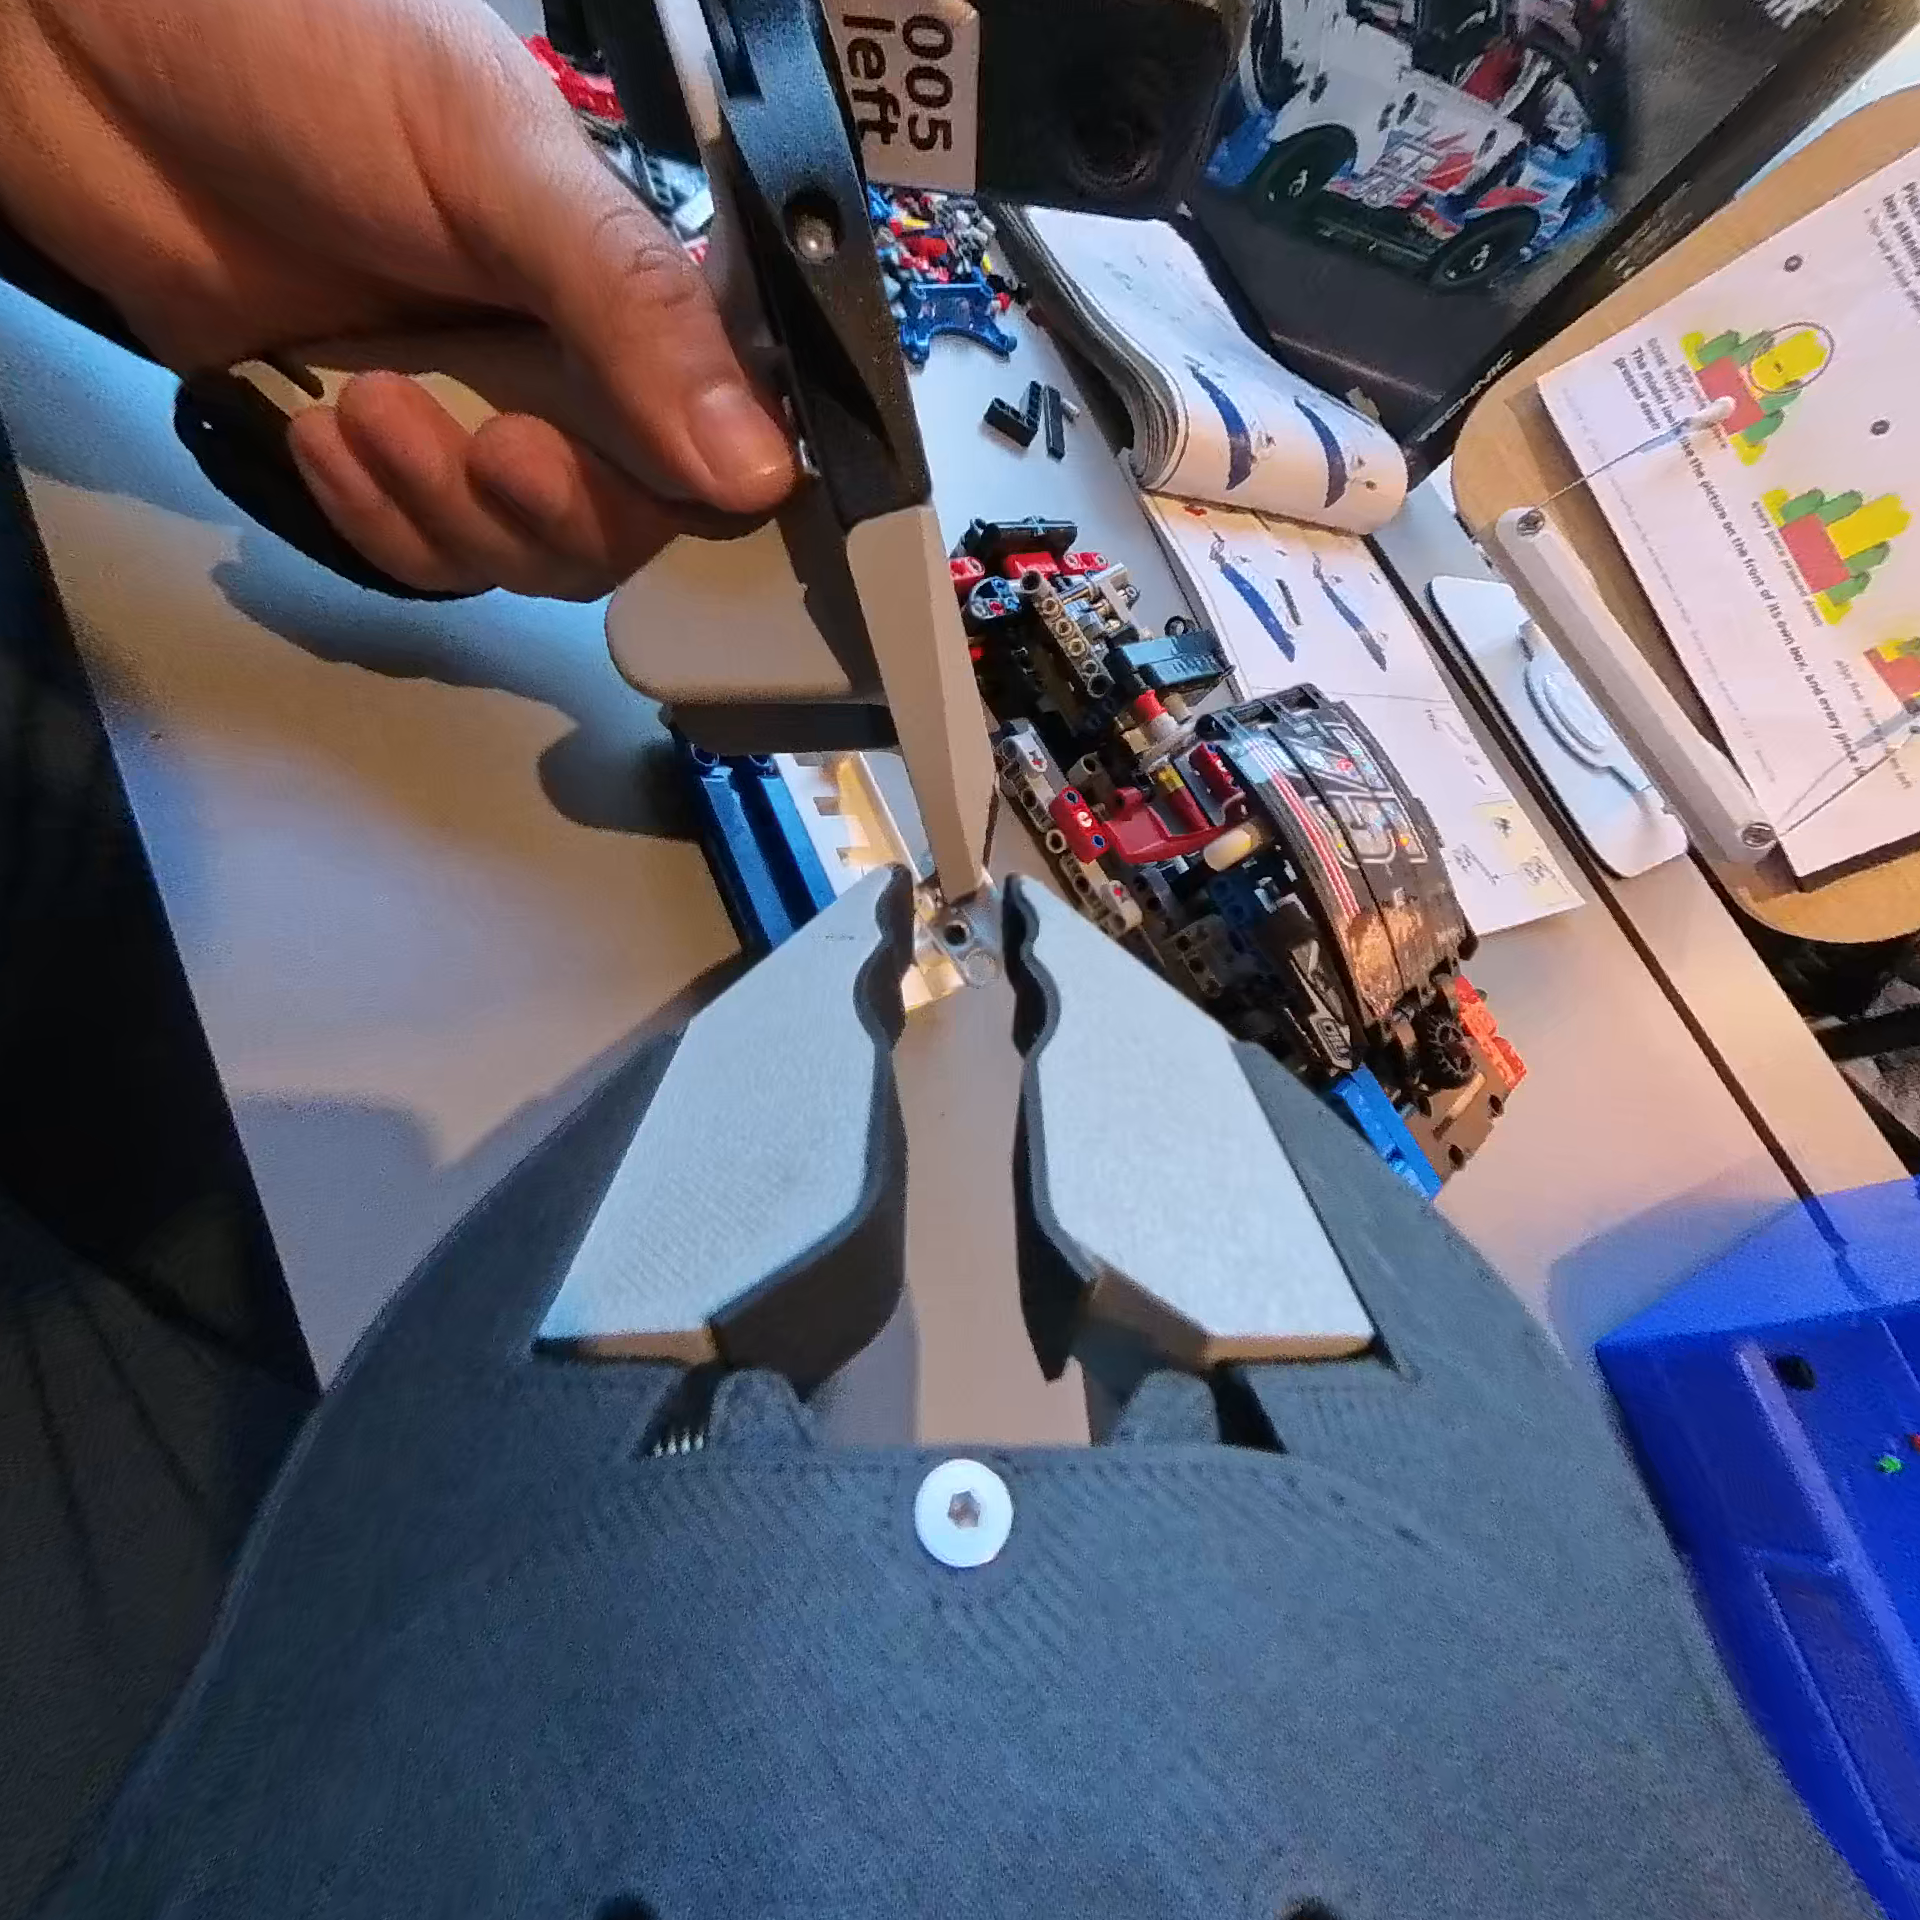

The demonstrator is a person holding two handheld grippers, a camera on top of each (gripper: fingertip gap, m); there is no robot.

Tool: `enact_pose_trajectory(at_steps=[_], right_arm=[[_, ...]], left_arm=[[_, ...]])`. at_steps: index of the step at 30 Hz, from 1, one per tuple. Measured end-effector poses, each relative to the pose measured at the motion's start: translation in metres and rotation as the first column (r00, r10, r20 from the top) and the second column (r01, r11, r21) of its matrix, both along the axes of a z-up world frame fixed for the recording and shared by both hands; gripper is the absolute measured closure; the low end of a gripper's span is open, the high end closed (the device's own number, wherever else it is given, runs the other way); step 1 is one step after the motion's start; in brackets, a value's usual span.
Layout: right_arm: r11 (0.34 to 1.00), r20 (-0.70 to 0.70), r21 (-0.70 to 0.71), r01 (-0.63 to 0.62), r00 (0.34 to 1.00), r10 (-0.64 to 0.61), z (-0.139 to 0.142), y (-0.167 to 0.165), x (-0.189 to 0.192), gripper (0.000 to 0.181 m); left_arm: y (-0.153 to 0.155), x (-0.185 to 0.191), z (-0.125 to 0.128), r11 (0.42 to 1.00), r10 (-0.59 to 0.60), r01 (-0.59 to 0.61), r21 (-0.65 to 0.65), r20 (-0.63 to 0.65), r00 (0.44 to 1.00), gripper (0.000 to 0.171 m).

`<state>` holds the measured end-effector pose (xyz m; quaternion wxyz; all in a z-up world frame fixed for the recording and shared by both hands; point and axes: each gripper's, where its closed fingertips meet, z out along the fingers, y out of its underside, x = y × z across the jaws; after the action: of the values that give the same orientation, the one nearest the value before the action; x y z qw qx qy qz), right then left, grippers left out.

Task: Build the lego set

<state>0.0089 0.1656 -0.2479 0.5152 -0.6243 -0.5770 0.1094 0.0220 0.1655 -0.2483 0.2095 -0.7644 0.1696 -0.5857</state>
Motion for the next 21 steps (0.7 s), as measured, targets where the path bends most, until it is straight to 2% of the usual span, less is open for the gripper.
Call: enact_pose_trajectory(at_steps=[8,10,12,14,16,19,21], right_arm=[[1.000,0.049,-0.031,-0.003,0.999,0.004,-0.007,-0.002,-0.002,0.168],[0.998,0.073,-0.067,0.008,0.997,-0.003,-0.014,0.001,0.001,0.168],[0.990,0.078,-0.138,-0.002,0.997,0.013,-0.021,0.003,0.005,0.168],[0.966,0.081,-0.258,-0.031,0.995,0.054,-0.029,0.001,0.009,0.168],[0.938,0.062,-0.338,-0.078,0.993,0.105,-0.030,-0.001,0.010,0.169],[0.912,0.083,-0.389,-0.128,0.981,0.173,-0.032,0.000,0.010,0.169],[0.904,0.110,-0.397,-0.158,0.970,0.218,-0.034,0.000,0.008,0.168]], left_arm=[[-0.001,-0.004,-0.004,0.998,-0.014,0.016,0.053,-0.054,0.998,0.165],[-0.001,-0.010,-0.004,0.991,-0.046,0.059,0.123,-0.107,0.993,0.154],[0.000,-0.021,-0.003,0.963,-0.061,0.111,0.248,-0.199,0.978,0.145],[-0.003,-0.031,-0.013,0.898,-0.080,0.236,0.372,-0.389,0.918,0.135],[-0.004,-0.039,-0.029,0.810,-0.061,0.382,0.446,-0.583,0.810,0.122],[-0.007,-0.037,-0.041,0.687,-0.036,0.530,0.498,-0.705,0.709,0.120],[-0.008,-0.038,-0.051,0.644,-0.047,0.594,0.482,-0.750,0.660,0.125]])
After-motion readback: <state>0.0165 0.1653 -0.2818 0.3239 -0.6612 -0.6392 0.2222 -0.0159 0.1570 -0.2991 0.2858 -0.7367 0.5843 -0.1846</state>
